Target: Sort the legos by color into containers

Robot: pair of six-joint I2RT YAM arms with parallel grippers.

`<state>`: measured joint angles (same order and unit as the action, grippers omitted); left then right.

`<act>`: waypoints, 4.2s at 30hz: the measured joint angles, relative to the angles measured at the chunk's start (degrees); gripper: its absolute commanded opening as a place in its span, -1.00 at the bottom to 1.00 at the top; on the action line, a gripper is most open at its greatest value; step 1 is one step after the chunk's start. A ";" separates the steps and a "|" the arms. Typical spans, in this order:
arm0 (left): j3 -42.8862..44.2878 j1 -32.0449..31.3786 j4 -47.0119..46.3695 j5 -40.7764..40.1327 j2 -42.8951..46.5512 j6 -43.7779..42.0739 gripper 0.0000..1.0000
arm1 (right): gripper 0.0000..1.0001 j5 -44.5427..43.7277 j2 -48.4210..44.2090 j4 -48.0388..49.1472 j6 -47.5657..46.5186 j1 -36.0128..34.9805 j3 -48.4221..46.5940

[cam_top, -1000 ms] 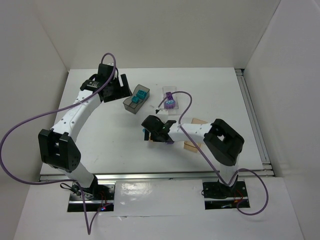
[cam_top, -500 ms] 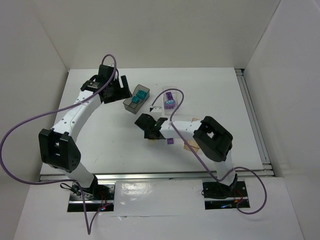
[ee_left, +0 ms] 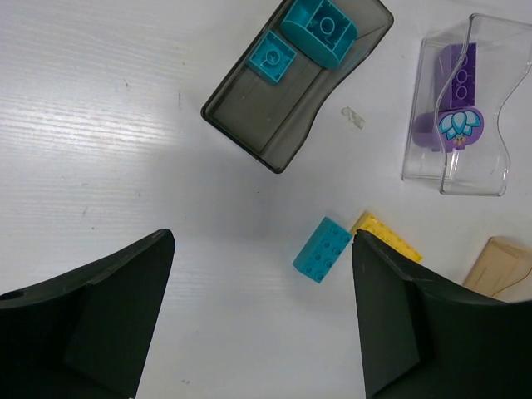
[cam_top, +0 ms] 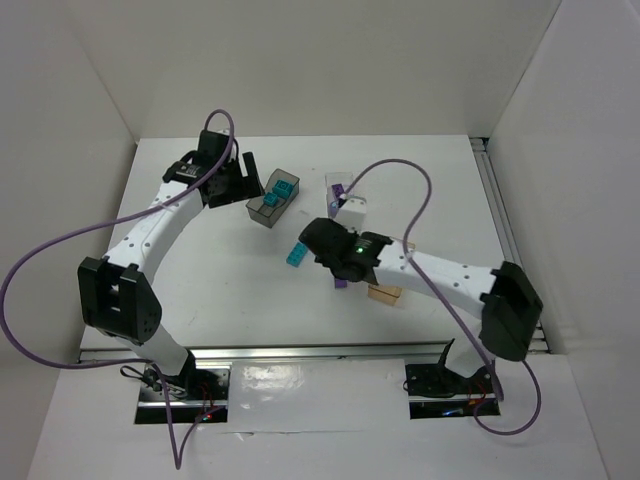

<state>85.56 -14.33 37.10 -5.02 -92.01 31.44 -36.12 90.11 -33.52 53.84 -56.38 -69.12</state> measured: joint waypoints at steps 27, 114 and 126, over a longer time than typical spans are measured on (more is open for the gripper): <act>-11.41 -16.87 -4.13 1.42 -10.19 -3.02 0.95 | 0.68 1.42 -10.60 3.10 -7.17 24.44 21.70; 21.00 0.61 12.66 -0.57 -10.10 -10.47 0.76 | -0.56 25.59 10.12 15.10 -44.24 18.25 -2.82; 12.68 -11.02 12.00 1.44 -8.37 -9.77 0.69 | -0.56 7.54 -15.30 12.28 -20.09 20.68 16.79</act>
<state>98.24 -25.34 49.10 -3.57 -100.38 21.67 -28.58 74.81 -21.23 33.76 -35.70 -52.34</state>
